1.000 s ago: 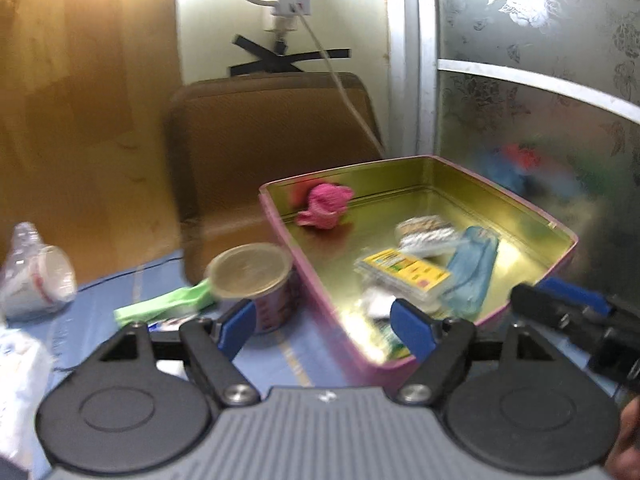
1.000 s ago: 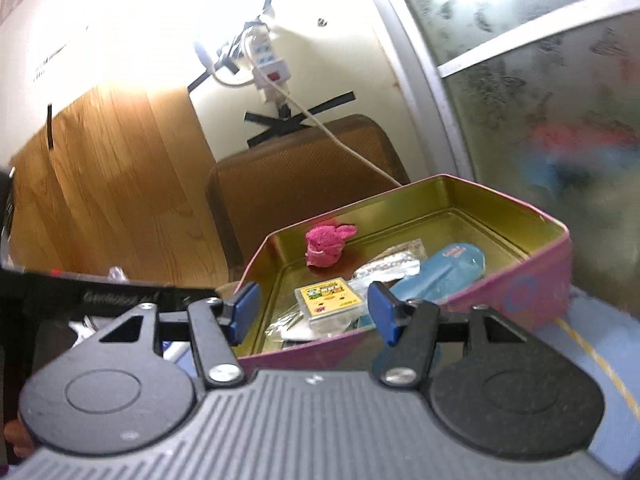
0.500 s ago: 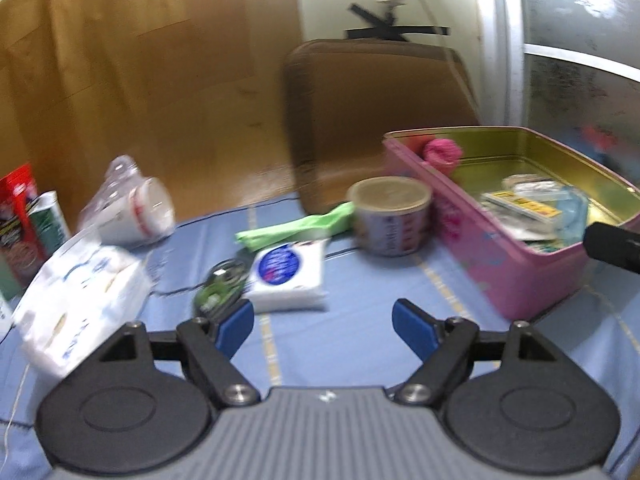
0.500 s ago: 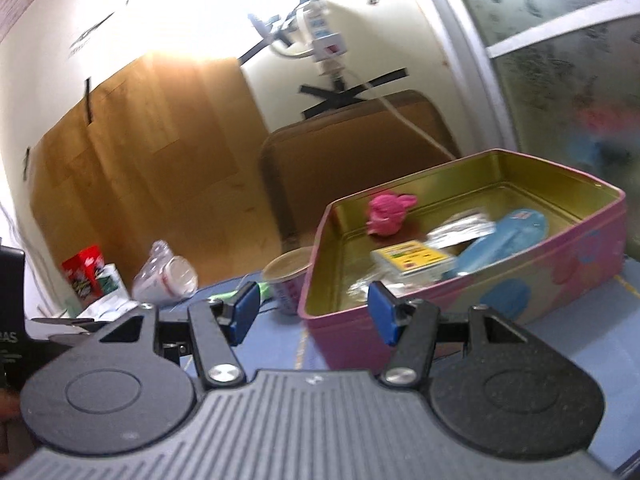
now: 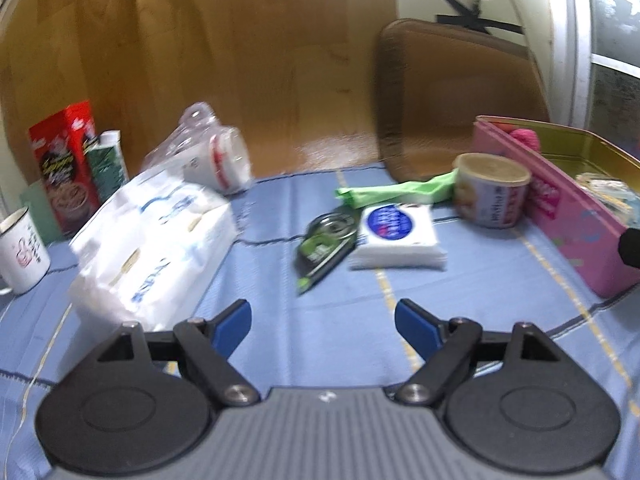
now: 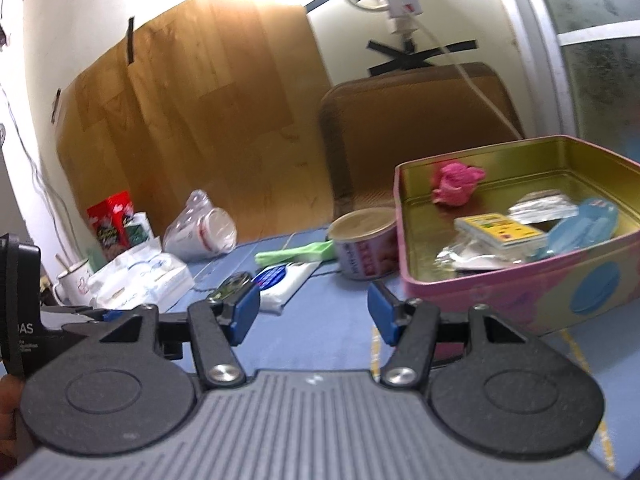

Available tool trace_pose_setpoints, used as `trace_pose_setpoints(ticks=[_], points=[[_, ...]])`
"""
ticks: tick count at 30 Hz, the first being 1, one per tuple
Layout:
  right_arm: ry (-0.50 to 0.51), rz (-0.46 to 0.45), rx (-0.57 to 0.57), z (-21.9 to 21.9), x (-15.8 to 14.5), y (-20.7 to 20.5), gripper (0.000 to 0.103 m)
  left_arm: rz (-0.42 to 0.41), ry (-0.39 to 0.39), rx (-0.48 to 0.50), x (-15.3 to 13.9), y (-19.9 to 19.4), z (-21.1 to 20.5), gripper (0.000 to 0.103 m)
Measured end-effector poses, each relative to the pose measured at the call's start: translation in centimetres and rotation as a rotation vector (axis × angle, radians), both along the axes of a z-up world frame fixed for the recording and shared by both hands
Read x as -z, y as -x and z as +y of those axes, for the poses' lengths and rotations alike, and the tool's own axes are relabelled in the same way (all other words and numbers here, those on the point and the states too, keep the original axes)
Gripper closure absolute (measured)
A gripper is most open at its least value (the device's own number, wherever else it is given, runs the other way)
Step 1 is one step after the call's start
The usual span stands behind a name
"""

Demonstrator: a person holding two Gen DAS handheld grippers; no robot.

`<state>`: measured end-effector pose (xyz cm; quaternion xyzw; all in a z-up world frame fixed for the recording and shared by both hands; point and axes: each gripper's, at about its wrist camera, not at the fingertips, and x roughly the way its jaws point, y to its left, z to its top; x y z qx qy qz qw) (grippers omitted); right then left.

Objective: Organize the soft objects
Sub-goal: 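Move the right gripper to the green cloth on the table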

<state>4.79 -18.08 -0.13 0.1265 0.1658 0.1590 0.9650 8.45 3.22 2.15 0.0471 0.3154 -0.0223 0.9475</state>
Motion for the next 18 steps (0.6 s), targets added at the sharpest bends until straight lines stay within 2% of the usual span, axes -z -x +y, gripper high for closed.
trace_pose_setpoints(ticks=[6, 11, 13, 18], points=[[0.053, 0.014, -0.044, 2.5, 0.2, -1.0, 0.041, 0.002, -0.002, -0.051, 1.2, -0.5, 2.7, 0.021], [0.108, 0.029, -0.091, 4.4, 0.0, -3.1, 0.041, 0.003, 0.033, -0.082, 2.2, -1.1, 4.5, 0.021], [0.137, 0.037, -0.111, 5.4, -0.3, -4.7, 0.041, 0.025, 0.061, -0.082, 2.6, -1.4, 4.9, 0.021], [0.239, 0.038, -0.154, 8.6, -1.3, -9.7, 0.041, -0.02, 0.097, -0.095, 2.3, -1.0, 5.4, 0.021]])
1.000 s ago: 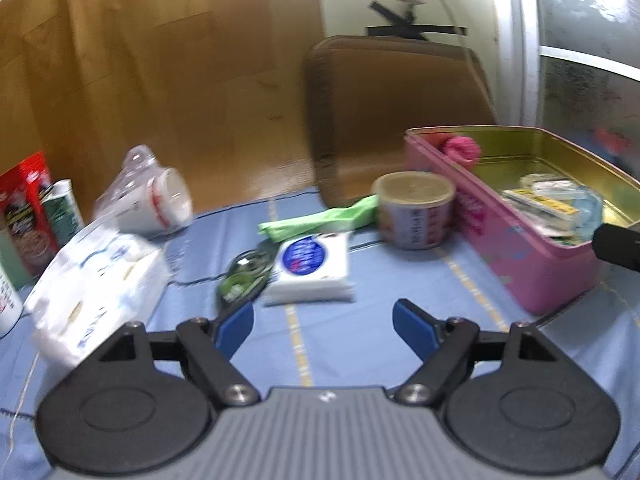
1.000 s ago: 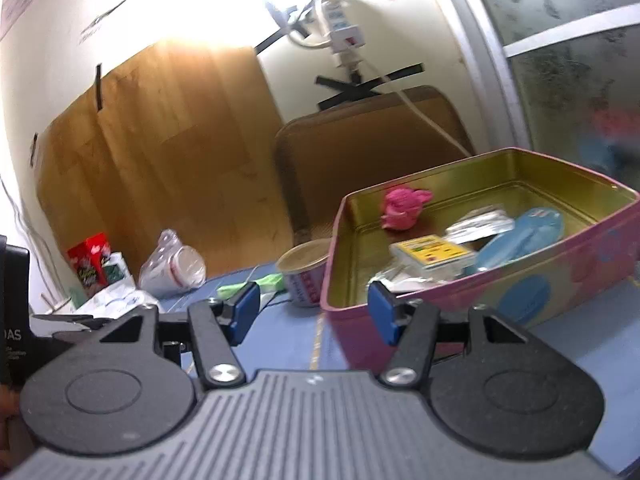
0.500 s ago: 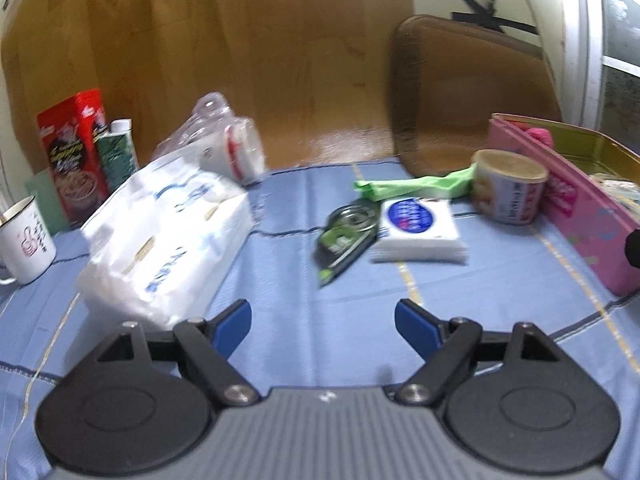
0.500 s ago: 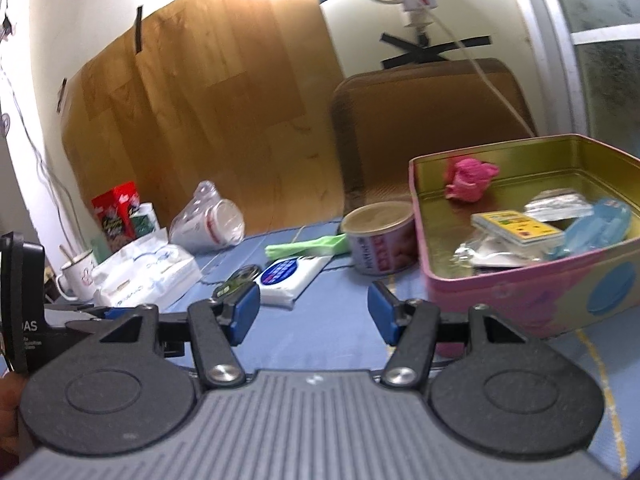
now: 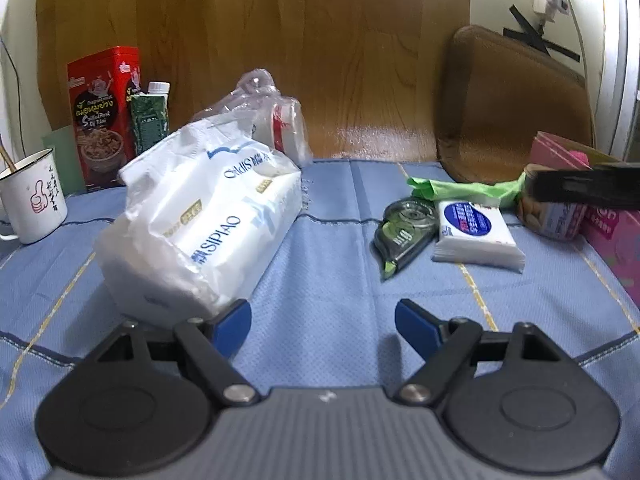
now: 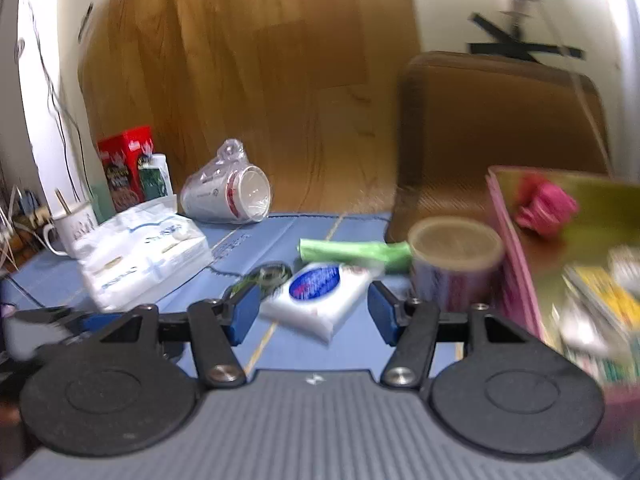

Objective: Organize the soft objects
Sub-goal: 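Move the right gripper to the green cloth on the table, then close the right gripper on the green cloth and lift it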

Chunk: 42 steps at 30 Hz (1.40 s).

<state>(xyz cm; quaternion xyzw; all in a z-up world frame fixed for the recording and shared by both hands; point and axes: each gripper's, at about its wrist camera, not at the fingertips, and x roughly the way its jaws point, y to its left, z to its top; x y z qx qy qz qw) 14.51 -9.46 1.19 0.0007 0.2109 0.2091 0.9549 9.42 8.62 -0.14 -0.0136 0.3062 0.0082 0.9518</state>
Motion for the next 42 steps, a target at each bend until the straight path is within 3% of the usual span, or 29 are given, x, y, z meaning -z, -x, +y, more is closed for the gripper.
trace_pose_setpoints(ticks=[6, 10, 11, 12, 13, 14, 15, 18, 24, 28, 32, 39, 42], points=[[0.164, 0.054, 0.014, 4.7, 1.0, -8.0, 0.041, -0.04, 0.019, 0.001, -0.2, 0.4, 0.3, 0.021], [0.206, 0.197, 0.062, 5.7, 2.2, -13.1, 0.043, -0.058, 0.042, 0.0, -0.3, 0.5, 0.6, 0.021], [0.245, 0.187, 0.072, 6.1, 2.4, -13.7, 0.042, -0.061, 0.05, 0.0, -0.3, 0.5, 0.7, 0.021], [0.275, 0.197, 0.071, 6.5, 2.7, -14.4, 0.046, -0.064, 0.055, 0.0, -0.3, 0.5, 0.8, 0.021], [0.275, 0.225, 0.059, 6.5, 2.9, -15.0, 0.077, -0.067, 0.061, 0.002, -0.4, 0.5, 0.9, 0.021], [0.264, 0.237, 0.047, 6.6, 3.0, -15.2, 0.088, -0.068, 0.064, 0.002, -0.4, 0.5, 0.9, 0.021], [0.274, 0.229, 0.052, 6.8, 2.8, -15.2, 0.091, -0.069, 0.068, 0.002, -0.4, 0.5, 0.9, 0.021], [0.261, 0.143, 0.038, 7.0, 1.3, -13.9, 0.095, -0.071, 0.079, 0.005, -0.4, 0.6, 1.1, 0.021], [0.007, -0.042, -0.084, 4.1, -5.2, -6.0, 0.095, -0.067, 0.125, -0.002, -0.4, 0.4, 1.9, 0.021], [-0.16, -0.046, -0.206, 0.2, -6.7, 1.4, 0.095, -0.055, 0.166, -0.017, -0.3, 0.3, 2.6, 0.021], [-0.195, 0.008, -0.238, -3.2, -3.9, 7.2, 0.094, -0.051, 0.154, -0.017, -0.4, 0.4, 2.3, 0.021], [0.011, 0.136, -0.041, -5.8, 4.3, 10.7, 0.091, -0.048, 0.109, 0.035, -0.5, 0.6, 1.2, 0.02], [0.044, 0.092, -0.041, -5.9, 5.1, 12.2, 0.089, -0.016, 0.142, 0.087, -0.6, 0.7, 0.6, 0.014]])
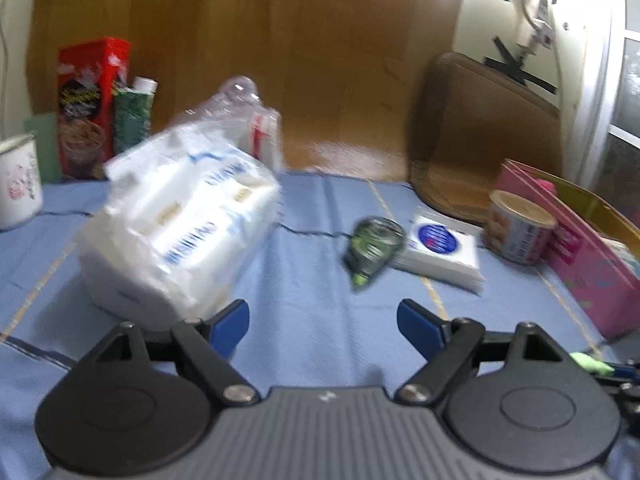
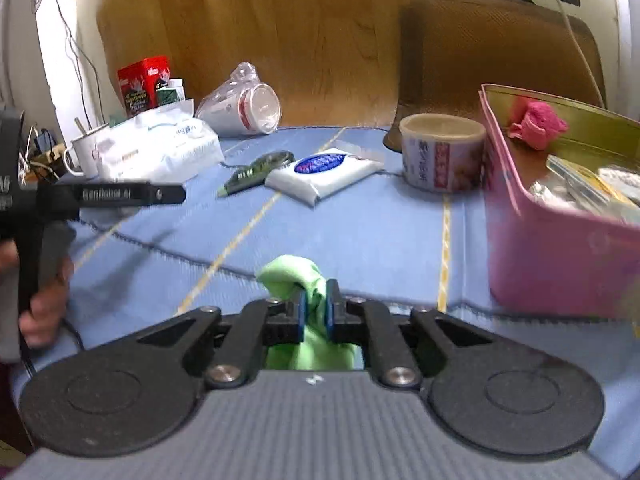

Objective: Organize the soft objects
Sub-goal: 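Close the right gripper on the green cloth and lift it, then carry the green cloth into the pink tin and open the right gripper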

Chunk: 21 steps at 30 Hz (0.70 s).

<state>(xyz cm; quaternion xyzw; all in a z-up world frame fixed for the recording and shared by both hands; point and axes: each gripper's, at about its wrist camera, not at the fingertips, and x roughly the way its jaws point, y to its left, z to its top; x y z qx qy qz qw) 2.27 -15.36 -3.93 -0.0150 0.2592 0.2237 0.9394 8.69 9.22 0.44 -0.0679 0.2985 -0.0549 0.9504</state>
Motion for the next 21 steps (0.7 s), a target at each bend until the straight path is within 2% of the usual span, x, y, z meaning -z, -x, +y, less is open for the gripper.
trace_pose_setpoints(ticks=[1, 3, 4, 5, 6, 10, 13, 16, 18, 19, 20, 21], points=[[0.024, -0.019, -0.007, 0.1, 0.0, 0.4, 0.087, 0.014, 0.029, 0.021, -0.1, 0.2, -0.3, 0.013], [0.048, -0.045, -0.03, 0.1, -0.2, 0.5, 0.076, 0.03, 0.078, 0.076, -0.4, 0.9, -1.4, 0.013], [0.04, -0.048, -0.047, 0.2, -0.2, 0.5, 0.055, 0.031, 0.085, 0.108, -0.8, 1.3, -2.3, 0.013], [0.026, -0.051, -0.056, 0.0, -0.2, 0.8, 0.038, 0.029, 0.085, 0.134, -1.1, 1.7, -3.1, 0.013], [0.016, -0.06, -0.06, -0.3, -0.1, 1.0, 0.036, 0.027, 0.084, 0.166, -1.5, 2.0, -4.1, 0.013], [0.053, -0.09, -0.067, -0.2, 0.6, 1.2, 0.036, 0.026, 0.078, 0.286, -2.8, 3.2, -8.0, 0.013], [0.061, -0.086, -0.06, -0.2, 1.1, 1.2, 0.036, 0.051, 0.038, 0.343, -2.9, 3.6, -10.8, 0.015], [0.06, -0.078, -0.06, -0.7, 1.6, 1.2, 0.037, 0.111, -0.008, 0.386, -2.0, 3.3, -13.2, 0.028], [0.05, -0.084, -0.067, -1.0, 1.7, 1.3, 0.038, 0.163, -0.031, 0.407, -1.1, 2.9, -14.4, 0.043], [0.047, -0.089, -0.073, -1.1, 1.8, 1.4, 0.045, 0.188, -0.035, 0.416, -0.7, 2.7, -14.8, 0.047], [0.044, -0.097, -0.082, -1.2, 1.8, 1.6, 0.058, 0.205, -0.032, 0.424, -0.4, 2.6, -15.1, 0.05], [0.047, -0.105, -0.082, -1.3, 1.8, 1.7, 0.066, 0.2, -0.03, 0.425, -0.4, 2.5, -15.1, 0.051]])
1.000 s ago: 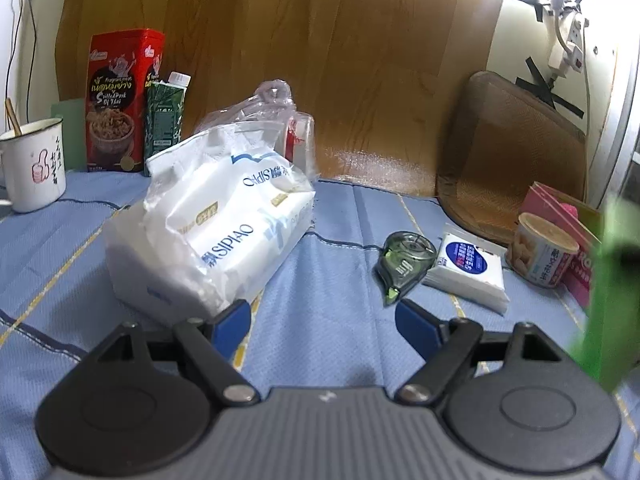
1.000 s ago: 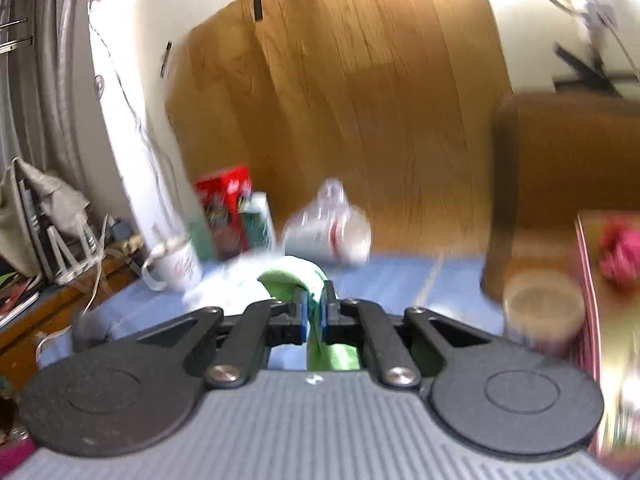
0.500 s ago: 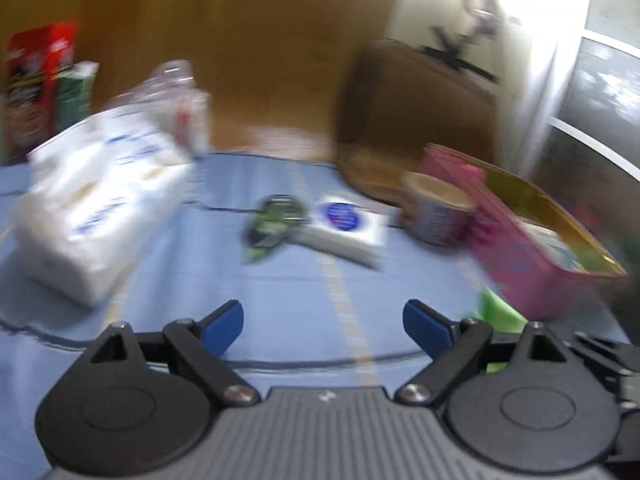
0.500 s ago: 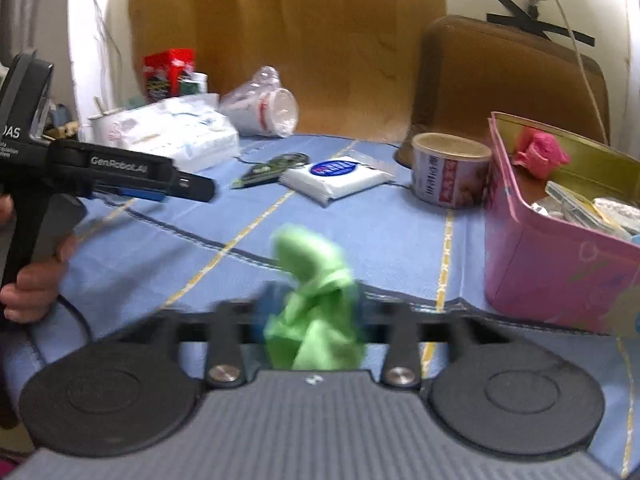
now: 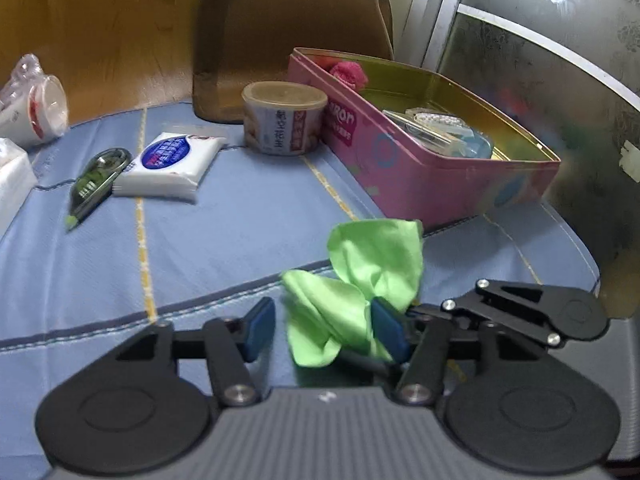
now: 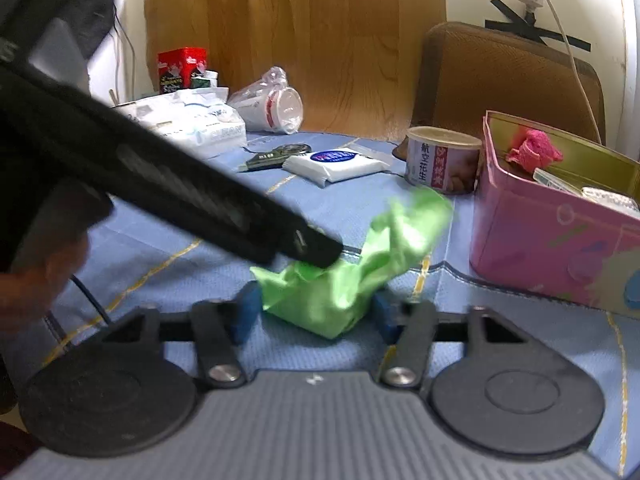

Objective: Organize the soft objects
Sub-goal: 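Carry the green cloth into the pink tin and open the right gripper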

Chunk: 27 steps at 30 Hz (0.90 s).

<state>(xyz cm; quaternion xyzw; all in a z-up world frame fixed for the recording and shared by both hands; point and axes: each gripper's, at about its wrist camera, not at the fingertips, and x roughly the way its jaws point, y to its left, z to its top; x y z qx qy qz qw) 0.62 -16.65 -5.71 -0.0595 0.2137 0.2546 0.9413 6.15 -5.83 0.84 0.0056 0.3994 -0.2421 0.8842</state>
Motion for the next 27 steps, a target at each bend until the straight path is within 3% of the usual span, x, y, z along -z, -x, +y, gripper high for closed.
trace_pose_setpoints(ticks=[2, 3, 6, 12, 17, 18, 20, 21, 22, 23, 25, 27], points=[[0.014, -0.018, 0.026, -0.3, 0.1, 0.1, 0.079, 0.019, 0.027, 0.023, -0.2, -0.2, -0.1, 0.064], [0.005, -0.017, 0.034, -0.6, 0.0, -0.1, 0.08, 0.026, 0.05, 0.032, -0.5, -0.4, -0.1, 0.066], [-0.044, -0.054, 0.055, -1.8, -0.9, 0.0, 0.081, -0.022, 0.089, 0.054, -2.6, -0.3, -0.8, 0.067], [-0.086, -0.248, 0.134, -4.6, -4.7, 0.2, 0.081, -0.161, 0.123, 0.113, -7.8, -2.0, -4.5, 0.068], [-0.08, -0.283, 0.204, -7.3, -6.4, -3.1, 0.081, -0.202, 0.092, 0.118, -8.6, -5.5, -8.9, 0.067], [-0.093, -0.258, 0.212, -8.1, -6.6, -4.4, 0.081, -0.2, 0.078, 0.109, -8.4, -6.4, -9.8, 0.063], [-0.093, -0.177, 0.209, -8.9, -6.9, -7.3, 0.071, -0.204, 0.024, 0.069, -7.8, -8.6, -11.9, 0.03], [-0.08, -0.135, 0.206, -9.2, -7.0, -9.0, 0.064, -0.216, -0.022, 0.031, -7.3, -9.8, -12.8, 0.027], [-0.078, -0.104, 0.242, -9.7, -6.9, -10.6, 0.051, -0.221, -0.062, 0.0, -6.9, -10.6, -13.6, 0.028], [-0.082, -0.076, 0.292, -10.1, -6.8, -11.7, 0.047, -0.216, -0.074, -0.009, -6.8, -10.8, -13.8, 0.029], [-0.114, -0.016, 0.322, -11.3, -6.6, -12.6, 0.047, -0.207, -0.04, 0.002, -6.7, -10.5, -13.5, 0.028], [-0.165, -0.028, 0.319, -12.3, -6.4, -11.6, 0.047, -0.234, -0.047, 0.014, -6.7, -9.7, -13.4, 0.026]])
